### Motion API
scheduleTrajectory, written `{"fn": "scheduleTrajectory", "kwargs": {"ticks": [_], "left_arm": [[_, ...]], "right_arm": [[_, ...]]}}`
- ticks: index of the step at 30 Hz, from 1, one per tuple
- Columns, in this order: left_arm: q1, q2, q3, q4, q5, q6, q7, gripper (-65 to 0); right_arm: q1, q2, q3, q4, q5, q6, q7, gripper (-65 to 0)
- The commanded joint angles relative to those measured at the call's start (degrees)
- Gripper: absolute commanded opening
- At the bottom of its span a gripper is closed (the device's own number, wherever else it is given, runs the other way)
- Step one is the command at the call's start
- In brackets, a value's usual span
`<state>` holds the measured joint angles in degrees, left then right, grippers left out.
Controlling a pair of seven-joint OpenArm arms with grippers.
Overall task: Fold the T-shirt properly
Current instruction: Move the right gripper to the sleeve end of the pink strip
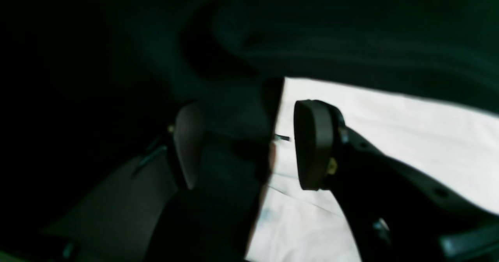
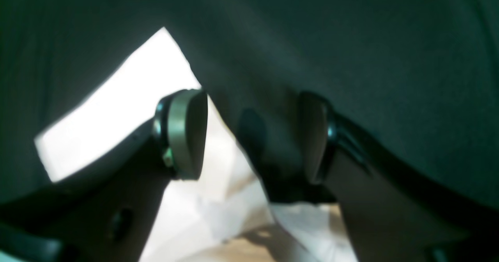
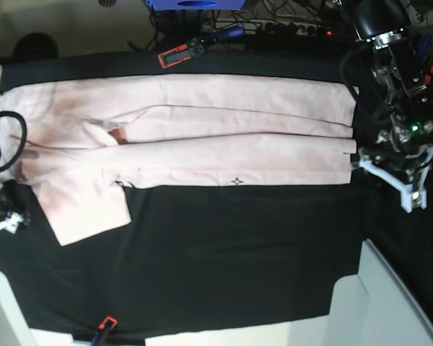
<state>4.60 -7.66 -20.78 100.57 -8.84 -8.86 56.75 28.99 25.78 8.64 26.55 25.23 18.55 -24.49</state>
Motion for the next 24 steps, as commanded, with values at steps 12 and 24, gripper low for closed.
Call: {"fn": "scheduleTrajectory", "kwargs": {"ticks": [12,24], "left_arm": [[2.92,-0.56,-8.46,1.36,0.36,0.56,-0.71,-29.2],[3.0,-0.56,-8.19,1.36,0.36,0.56,-0.71,-29.2]], "right_arm": [[4.72,0.02,-7.11,-13.4,0.3,5.94,12.05,-19.6],[5.07,-3.58,-11.15,-13.23,0.3,6.29,12.05,-20.0]]}}
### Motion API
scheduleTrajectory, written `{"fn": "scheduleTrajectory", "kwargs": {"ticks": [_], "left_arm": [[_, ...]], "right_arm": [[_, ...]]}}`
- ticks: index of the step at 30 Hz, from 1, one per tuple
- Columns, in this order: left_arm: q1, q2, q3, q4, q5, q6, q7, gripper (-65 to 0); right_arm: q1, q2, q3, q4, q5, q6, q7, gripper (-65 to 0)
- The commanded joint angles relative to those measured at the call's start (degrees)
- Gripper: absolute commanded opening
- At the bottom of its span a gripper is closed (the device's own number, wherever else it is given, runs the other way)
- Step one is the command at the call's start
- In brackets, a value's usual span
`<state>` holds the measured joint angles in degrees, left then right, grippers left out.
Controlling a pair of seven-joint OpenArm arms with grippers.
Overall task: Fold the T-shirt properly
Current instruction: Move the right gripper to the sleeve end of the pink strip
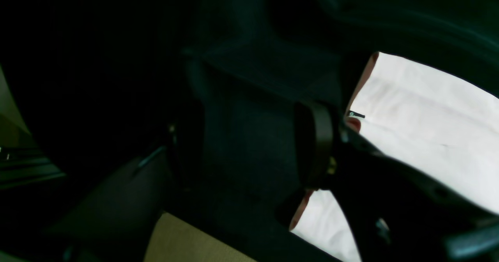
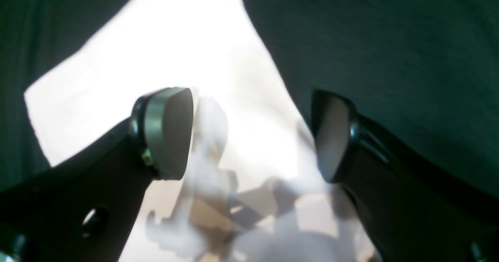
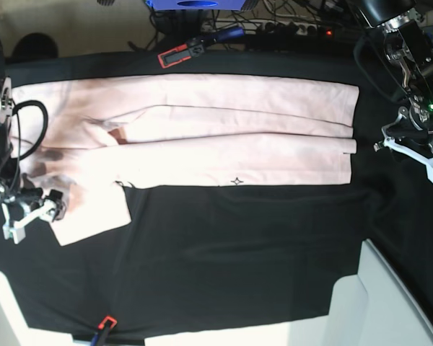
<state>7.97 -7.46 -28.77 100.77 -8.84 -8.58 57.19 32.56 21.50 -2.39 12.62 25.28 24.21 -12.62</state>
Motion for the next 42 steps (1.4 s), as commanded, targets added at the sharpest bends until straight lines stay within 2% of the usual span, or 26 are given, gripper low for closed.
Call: {"fn": "scheduleTrajectory", "kwargs": {"ticks": [1,6,8,11,14,21,24,29,36,42], "left_arm": [[-0.36,-0.76,-0.19,1.07,0.36,0.27,-1.14,-29.2],[-0.63,-0.76,0.07,0.9,0.36,0.27,-1.14,-29.2],[-0.8,-0.67,0.16,0.9,0.36,0.27,-1.14,-29.2],[-0.89,-0.67,0.16,0.9,0.36,0.27,-1.14,-29.2],[-0.89,-0.67,0.16,0.9,0.36,0.27,-1.14,-29.2],[-0.98,-0.67,0.16,0.81,0.36,0.27,-1.14,-29.2],[-1.07,-0.67,0.16,0.72,0.36,0.27,-1.14,-29.2],[-1.07,-0.58,0.25,0.72,0.36,0.27,-1.14,-29.2],[-1.07,-0.67,0.25,0.64,0.36,0.18,-1.14,-29.2],[-2.65,-0.67,0.25,-3.15,0.36,0.18,-1.14,-29.2]], "right_arm": [[1.51,0.61,-0.11,0.7,0.26,0.63,0.18,-20.2],[1.51,-0.53,-0.2,0.78,0.26,0.63,0.09,-20.7],[1.51,-0.71,-0.2,0.78,0.26,0.63,0.09,-25.7],[1.51,-0.79,-0.2,0.87,0.26,0.63,0.18,-42.8],[1.51,-0.79,0.24,0.87,0.26,0.54,0.53,-65.0],[0.46,-0.53,-0.11,5.88,0.26,0.54,-1.14,-65.0],[-2.27,0.26,0.33,13.8,0.35,0.54,-7.55,-65.0],[-9.74,0.53,0.59,28.56,0.61,0.28,-14.41,-65.0],[-20.82,-1.41,10.79,48.61,0.35,0.28,-26.28,-65.0],[-27.76,-1.94,14.83,64.78,0.35,0.28,-36.48,-65.0]]}}
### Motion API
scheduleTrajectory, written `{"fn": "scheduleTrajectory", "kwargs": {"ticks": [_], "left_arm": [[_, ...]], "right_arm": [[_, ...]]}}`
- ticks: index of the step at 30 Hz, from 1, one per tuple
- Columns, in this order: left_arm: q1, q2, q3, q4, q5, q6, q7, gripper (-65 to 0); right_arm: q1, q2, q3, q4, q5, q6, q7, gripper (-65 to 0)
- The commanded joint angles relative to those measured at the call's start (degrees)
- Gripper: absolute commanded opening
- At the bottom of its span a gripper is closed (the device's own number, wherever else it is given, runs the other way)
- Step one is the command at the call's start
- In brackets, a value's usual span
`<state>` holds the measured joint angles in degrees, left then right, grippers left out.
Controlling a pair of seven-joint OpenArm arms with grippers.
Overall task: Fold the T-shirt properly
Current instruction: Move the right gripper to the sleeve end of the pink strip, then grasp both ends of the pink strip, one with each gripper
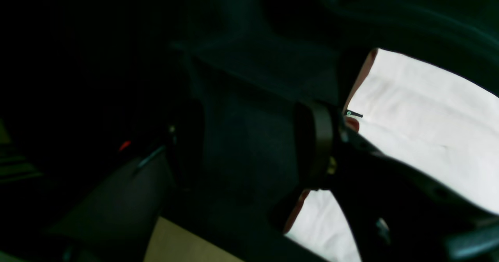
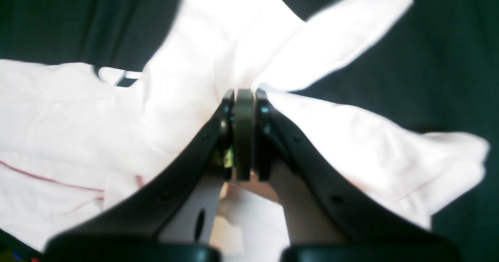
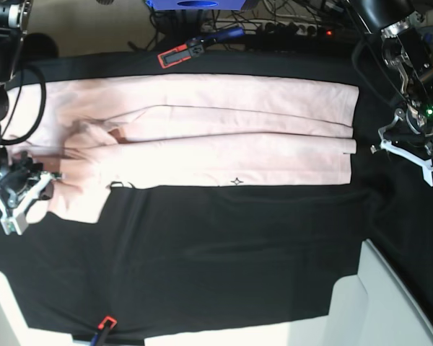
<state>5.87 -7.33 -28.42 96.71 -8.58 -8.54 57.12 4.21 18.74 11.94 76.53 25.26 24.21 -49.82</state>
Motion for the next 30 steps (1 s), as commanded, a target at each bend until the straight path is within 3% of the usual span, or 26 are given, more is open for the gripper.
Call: {"fn": "scheduleTrajectory", "kwargs": {"ticks": [1,5,19,26,30], "left_arm": [[-0.55,-0.8,-0.1,0.48,0.1,0.14,-1.08,-29.2],[-0.64,-0.8,-0.1,-0.05,0.1,0.14,-1.17,-29.2],[-1.78,-0.8,-0.1,-0.13,0.1,0.14,-1.17,-29.2],[-1.78,-0.8,-0.01,-0.22,0.1,0.14,-1.17,-29.2],[-1.69,-0.97,3.5,-0.22,0.62,0.14,-1.17,-29.2]], "right_arm": [[-0.3,0.2,1.2,2.19,0.37,0.28,-0.33,-65.0],[-3.9,-0.59,3.84,6.06,0.37,0.28,-3.94,-65.0],[-15.06,-2.26,5.77,16.79,0.55,0.28,-7.1,-65.0],[-18.58,-4.72,7.97,19.42,0.55,0.28,-7.63,-65.0],[-19.2,-7.09,8.23,19.34,0.37,0.28,-7.54,-64.9]]}}
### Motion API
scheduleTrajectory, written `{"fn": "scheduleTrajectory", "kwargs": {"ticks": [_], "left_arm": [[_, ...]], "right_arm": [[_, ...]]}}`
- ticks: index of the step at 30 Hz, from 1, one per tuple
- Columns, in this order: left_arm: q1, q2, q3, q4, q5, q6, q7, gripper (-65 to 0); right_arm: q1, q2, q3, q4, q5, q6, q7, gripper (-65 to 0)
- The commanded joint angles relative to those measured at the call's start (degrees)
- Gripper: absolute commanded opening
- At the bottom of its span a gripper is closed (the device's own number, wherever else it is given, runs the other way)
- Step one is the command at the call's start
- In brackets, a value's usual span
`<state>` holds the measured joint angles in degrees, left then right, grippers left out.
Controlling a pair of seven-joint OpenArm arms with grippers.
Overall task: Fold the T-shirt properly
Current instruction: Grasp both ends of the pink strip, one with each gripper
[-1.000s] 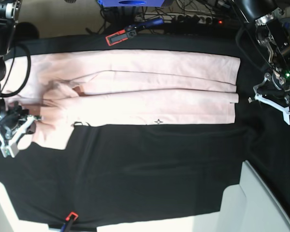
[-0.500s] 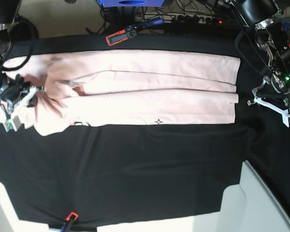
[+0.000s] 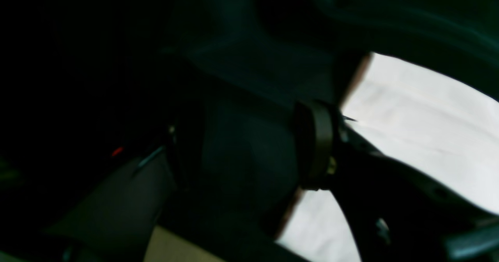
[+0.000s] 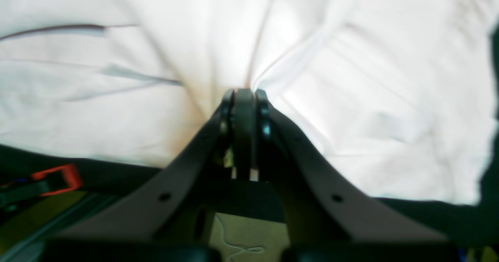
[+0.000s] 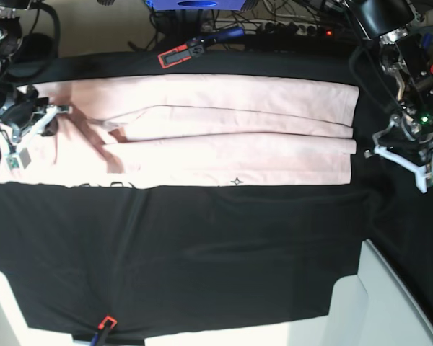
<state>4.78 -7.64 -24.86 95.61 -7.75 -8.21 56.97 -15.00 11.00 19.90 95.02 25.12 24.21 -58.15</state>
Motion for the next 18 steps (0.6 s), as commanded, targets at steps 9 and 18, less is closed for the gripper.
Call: {"fn": "scheduleTrajectory", "kwargs": {"ticks": [9,18], "left_arm": [[-0.6,-0.67,1.79,0.87,-0.21,-0.19,-1.01,-29.2],[-0.69,-0.76,1.79,0.87,-0.21,-0.19,-1.01,-29.2]], "right_arm": [[-1.39,-4.54,5.99,1.37,0.41,0.28,0.7,-63.4],[-1.21,-9.2,15.66,2.87,0.68,0.28,-5.19,-39.9]]}}
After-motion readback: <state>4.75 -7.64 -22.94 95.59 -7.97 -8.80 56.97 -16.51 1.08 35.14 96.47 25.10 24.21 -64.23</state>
